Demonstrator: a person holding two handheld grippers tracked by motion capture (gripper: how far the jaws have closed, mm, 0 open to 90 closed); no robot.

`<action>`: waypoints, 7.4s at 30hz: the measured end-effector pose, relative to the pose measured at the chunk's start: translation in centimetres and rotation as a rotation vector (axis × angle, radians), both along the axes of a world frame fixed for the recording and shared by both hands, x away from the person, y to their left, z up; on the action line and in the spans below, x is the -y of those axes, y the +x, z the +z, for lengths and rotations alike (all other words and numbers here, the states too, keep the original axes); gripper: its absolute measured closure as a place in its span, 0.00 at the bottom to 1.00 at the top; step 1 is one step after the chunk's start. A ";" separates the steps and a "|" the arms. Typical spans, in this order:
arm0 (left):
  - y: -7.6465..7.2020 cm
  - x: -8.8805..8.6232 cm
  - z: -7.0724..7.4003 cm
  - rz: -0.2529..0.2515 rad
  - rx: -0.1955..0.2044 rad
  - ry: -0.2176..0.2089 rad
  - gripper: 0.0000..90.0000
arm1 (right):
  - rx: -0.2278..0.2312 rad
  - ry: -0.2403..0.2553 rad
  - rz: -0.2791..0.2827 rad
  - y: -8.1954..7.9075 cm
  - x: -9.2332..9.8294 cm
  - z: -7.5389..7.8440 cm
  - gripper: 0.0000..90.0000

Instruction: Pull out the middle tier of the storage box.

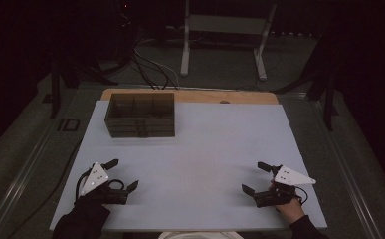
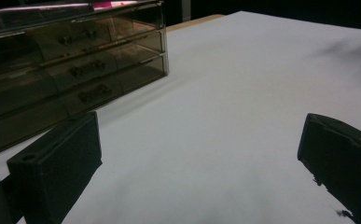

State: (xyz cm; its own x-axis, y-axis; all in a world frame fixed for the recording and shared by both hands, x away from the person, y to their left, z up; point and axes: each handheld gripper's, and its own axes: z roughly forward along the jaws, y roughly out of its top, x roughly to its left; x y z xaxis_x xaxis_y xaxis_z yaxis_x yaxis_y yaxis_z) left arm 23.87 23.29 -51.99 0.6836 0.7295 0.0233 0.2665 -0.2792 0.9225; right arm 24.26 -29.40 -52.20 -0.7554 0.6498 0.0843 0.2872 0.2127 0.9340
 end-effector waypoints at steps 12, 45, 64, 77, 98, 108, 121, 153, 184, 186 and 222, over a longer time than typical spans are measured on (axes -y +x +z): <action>-0.1 0.3 0.0 -0.014 -0.004 0.015 0.01 | -0.003 -0.024 0.032 0.0 -0.3 -0.1 0.00; 0.2 0.4 4.1 -0.052 0.077 0.065 0.01 | 0.027 -0.029 0.023 -0.4 -1.0 0.2 0.00; 2.6 -0.3 7.6 -0.059 0.165 0.196 0.01 | 0.027 -0.032 0.027 -0.4 -1.0 0.2 0.00; 5.1 0.6 7.9 -0.067 0.176 0.269 0.01 | 0.028 -0.036 0.030 -0.4 -1.0 0.2 0.00; 8.3 0.9 6.6 -0.030 0.189 0.436 0.01 | 0.025 -0.038 0.031 -0.3 -1.1 0.2 0.00; 9.0 1.2 5.7 -0.006 0.219 0.544 0.01 | 0.021 -0.038 0.031 -0.3 -1.1 0.2 0.00; 10.0 2.5 4.2 -0.011 0.230 0.636 0.01 | 0.013 -0.012 0.024 -0.3 -0.9 0.3 0.00; 11.2 5.8 0.5 0.035 0.272 1.040 0.06 | 0.005 -0.019 0.029 -0.2 -1.0 0.2 0.00; 12.1 7.2 -3.3 0.060 0.471 1.316 0.71 | -0.008 -0.007 0.035 -0.2 -1.0 0.2 0.00; 12.2 7.2 -3.5 0.066 0.483 1.335 0.73 | -0.008 -0.007 0.034 -0.2 -0.9 0.2 0.00; 11.8 7.9 -3.2 0.125 0.498 1.361 0.92 | -0.010 -0.014 0.038 -0.2 -1.0 0.2 0.00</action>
